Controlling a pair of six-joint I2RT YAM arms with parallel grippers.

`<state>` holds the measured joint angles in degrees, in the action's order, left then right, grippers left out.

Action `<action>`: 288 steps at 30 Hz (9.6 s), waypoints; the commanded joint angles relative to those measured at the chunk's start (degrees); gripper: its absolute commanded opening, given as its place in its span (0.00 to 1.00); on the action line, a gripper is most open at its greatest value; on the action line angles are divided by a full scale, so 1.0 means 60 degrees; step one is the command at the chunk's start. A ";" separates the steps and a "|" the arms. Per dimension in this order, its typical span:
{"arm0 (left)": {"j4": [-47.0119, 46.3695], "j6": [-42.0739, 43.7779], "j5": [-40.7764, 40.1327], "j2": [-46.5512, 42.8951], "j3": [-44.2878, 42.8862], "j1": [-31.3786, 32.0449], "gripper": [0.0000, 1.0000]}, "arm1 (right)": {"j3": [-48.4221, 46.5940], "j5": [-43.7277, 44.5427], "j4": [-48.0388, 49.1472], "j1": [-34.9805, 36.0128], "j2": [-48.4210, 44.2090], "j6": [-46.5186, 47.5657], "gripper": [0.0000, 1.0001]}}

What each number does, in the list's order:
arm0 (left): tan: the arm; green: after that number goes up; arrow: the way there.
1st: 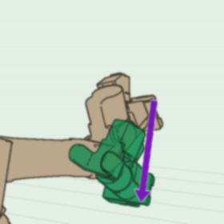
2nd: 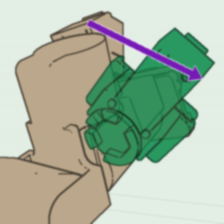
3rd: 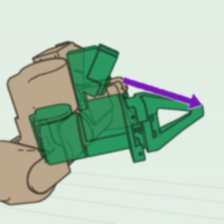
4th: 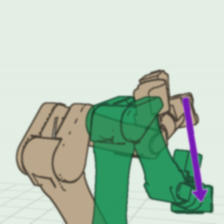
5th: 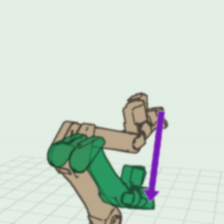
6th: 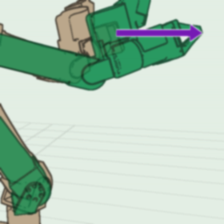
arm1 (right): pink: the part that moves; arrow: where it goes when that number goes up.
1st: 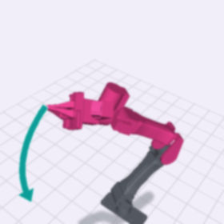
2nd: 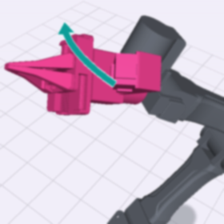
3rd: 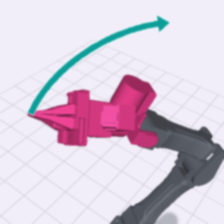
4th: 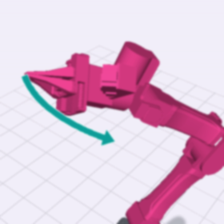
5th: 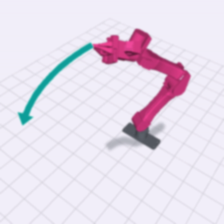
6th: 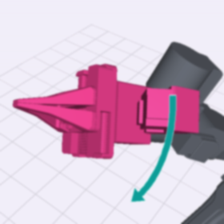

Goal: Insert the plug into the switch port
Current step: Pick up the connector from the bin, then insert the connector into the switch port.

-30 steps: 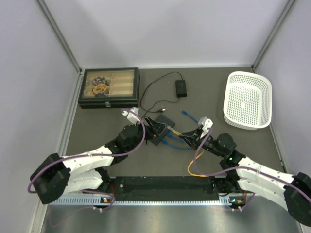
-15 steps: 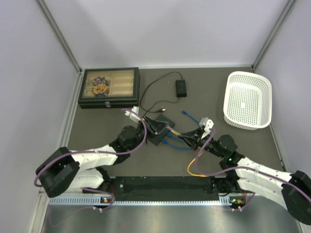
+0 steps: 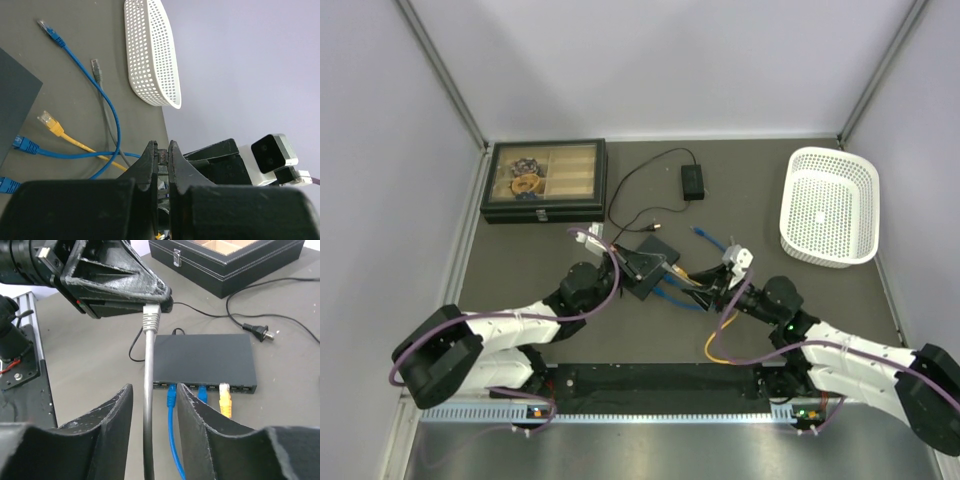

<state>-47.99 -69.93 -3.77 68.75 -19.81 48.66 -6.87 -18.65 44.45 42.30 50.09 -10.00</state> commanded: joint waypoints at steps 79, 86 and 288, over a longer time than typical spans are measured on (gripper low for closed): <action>0.6064 0.8550 -0.1350 0.0846 -0.1810 -0.0757 0.90 | -0.1286 0.3372 -0.0742 0.1463 0.2464 0.1974 0.00; 0.5962 0.8769 -0.1305 0.0758 -0.1941 -0.0772 0.92 | -0.0890 0.2790 -0.0948 0.0334 0.1818 0.1813 0.00; 0.6957 0.5853 -0.0777 0.2179 -0.2586 -0.0082 0.85 | -0.3220 0.3138 0.3287 0.3130 0.6580 0.1740 0.16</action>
<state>-10.85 -36.45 -19.79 82.39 -31.70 48.05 -22.20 3.75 50.50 60.95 94.17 2.31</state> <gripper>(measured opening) 0.854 0.142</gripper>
